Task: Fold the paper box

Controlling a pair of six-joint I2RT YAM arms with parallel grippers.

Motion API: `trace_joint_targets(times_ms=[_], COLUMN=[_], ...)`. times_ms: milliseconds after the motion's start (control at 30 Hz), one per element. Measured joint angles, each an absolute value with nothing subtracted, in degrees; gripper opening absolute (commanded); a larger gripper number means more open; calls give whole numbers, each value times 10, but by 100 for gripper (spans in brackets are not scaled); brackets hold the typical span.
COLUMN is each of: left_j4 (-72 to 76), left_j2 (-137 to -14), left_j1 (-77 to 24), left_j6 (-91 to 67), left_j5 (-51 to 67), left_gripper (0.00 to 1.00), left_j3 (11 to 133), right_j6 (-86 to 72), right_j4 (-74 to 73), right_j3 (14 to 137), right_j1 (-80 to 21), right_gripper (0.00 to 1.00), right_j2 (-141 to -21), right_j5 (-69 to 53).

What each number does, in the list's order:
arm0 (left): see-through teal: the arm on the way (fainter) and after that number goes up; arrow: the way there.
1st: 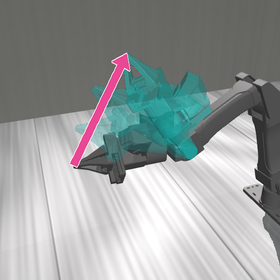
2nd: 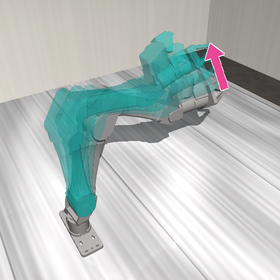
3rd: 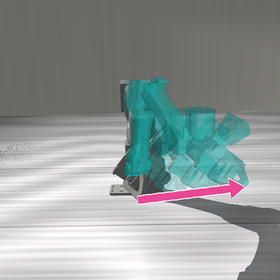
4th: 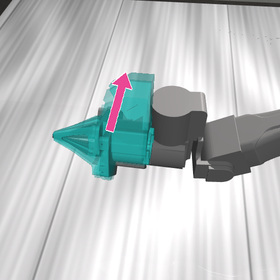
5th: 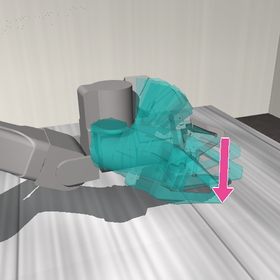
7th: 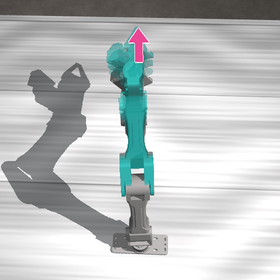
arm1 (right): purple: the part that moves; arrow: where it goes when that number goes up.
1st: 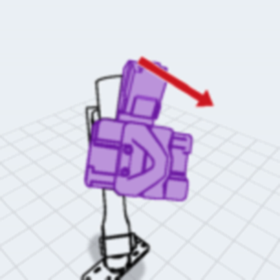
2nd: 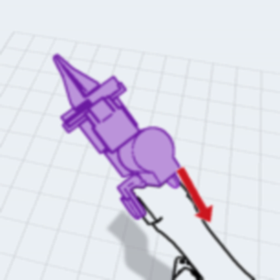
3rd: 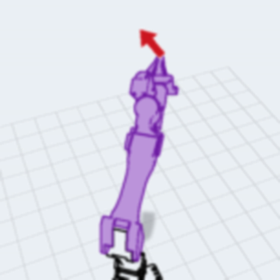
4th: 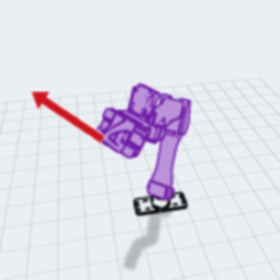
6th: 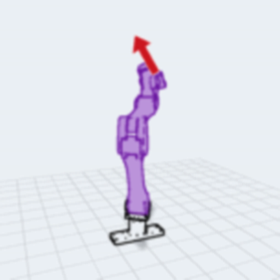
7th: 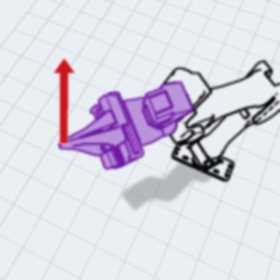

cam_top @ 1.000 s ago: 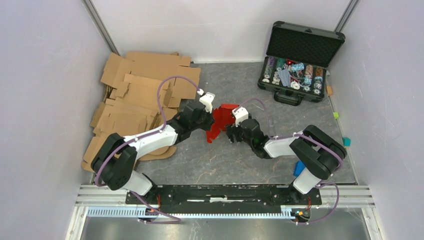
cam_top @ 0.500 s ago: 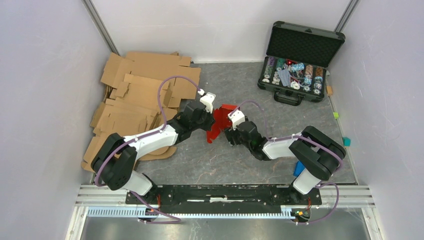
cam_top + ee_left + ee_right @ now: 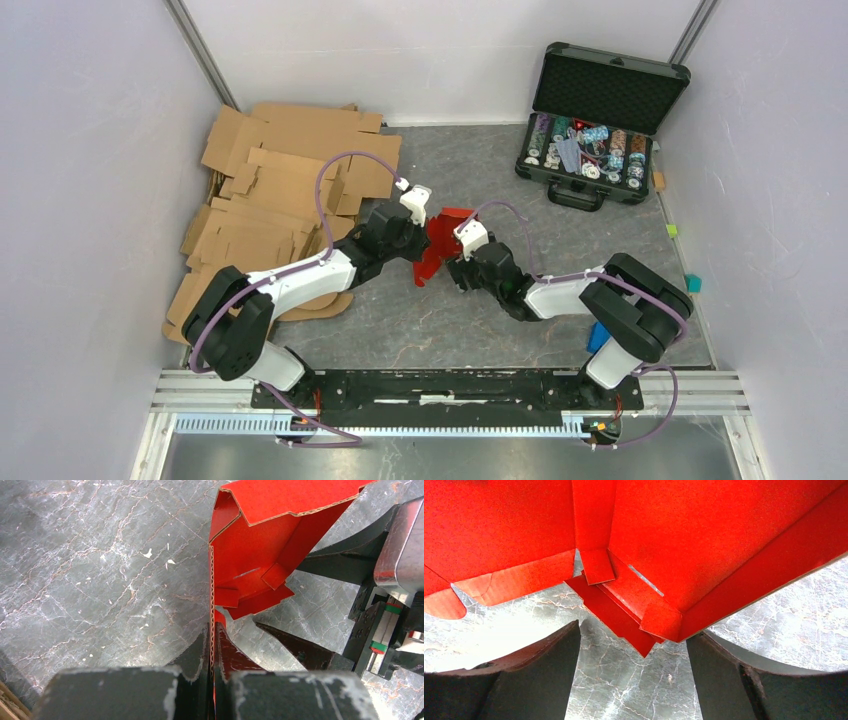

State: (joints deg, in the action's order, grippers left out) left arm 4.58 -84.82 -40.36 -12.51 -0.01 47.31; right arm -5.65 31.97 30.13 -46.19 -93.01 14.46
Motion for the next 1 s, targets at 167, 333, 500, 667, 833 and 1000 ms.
trace_joint_targets(times_ms=[167, 333, 500, 667, 833, 1000], left_j4=[46, 45, 43, 38, 34, 30], left_j2=[-848, -848, -848, -848, -850, -851], left_j1=[-404, -404, -404, -406, -407, -408], left_j6=[-125, -125, -125, -125, -125, -125], left_j5=[-1, -1, -1, 2, 2, 0], left_gripper=[5, 5, 5, 5, 5, 4], left_j3=[473, 473, 475, 479, 481, 484], right_j6=[-47, -37, -31, -29, -30, -37], right_j4=[317, 316, 316, 316, 320, 324], right_j3=[301, 302, 302, 303, 306, 306], right_j1=[-462, -462, -462, -462, -461, -447], right_gripper=[76, 71, 71, 95, 97, 98], right_j2=[-929, -928, -928, -928, -928, -927], right_j5=[144, 142, 139, 131, 129, 121])
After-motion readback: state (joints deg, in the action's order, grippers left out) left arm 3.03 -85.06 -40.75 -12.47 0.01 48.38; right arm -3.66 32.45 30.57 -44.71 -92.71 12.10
